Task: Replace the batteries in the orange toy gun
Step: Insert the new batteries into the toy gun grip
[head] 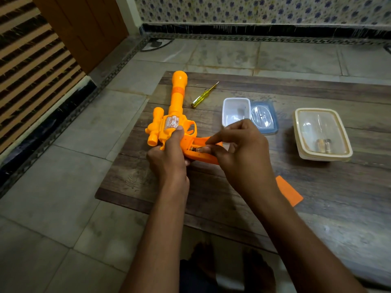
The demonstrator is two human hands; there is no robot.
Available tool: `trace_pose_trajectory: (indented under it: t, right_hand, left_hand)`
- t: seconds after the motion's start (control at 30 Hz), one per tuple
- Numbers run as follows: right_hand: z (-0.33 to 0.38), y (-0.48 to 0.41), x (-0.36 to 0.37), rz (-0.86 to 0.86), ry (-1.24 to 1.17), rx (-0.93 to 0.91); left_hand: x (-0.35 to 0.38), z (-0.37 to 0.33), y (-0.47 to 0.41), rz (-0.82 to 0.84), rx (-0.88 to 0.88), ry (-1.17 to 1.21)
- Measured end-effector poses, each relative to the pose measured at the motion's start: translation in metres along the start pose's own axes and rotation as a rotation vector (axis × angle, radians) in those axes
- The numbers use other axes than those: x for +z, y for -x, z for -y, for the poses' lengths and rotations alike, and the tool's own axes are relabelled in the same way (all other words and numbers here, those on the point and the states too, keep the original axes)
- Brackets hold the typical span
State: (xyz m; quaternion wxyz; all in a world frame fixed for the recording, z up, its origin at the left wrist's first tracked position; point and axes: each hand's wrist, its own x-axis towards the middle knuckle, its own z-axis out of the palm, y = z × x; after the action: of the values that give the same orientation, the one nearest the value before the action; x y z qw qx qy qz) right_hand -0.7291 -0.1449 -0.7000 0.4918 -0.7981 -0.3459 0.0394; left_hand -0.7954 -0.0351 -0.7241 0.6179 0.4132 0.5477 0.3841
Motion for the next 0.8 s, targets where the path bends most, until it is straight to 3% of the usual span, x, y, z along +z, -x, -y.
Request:
trace_pose_trajectory:
  t: [0.17, 0.37, 0.73, 0.8]
  right_hand:
    - [-0.005, -0.003, -0.001, 0.081, -0.271, 0.417]
    - [-0.004, -0.005, -0.007, 0.125, -0.349, 0.63]
    - [0.008, -0.002, -0.017, 0.256, -0.696, 0.732]
    - [0.008, -0.003, -0.017, 0.264, -0.671, 0.726]
  left_hand:
    - [0.002, -0.001, 0.003, 0.001, 0.024, -0.017]
    - [0.003, -0.002, 0.005, -0.008, 0.003, -0.011]
    - [0.001, -0.003, 0.003, -0.011, -0.045, -0.013]
    - [0.001, -0.003, 0.003, -0.006, -0.043, -0.021]
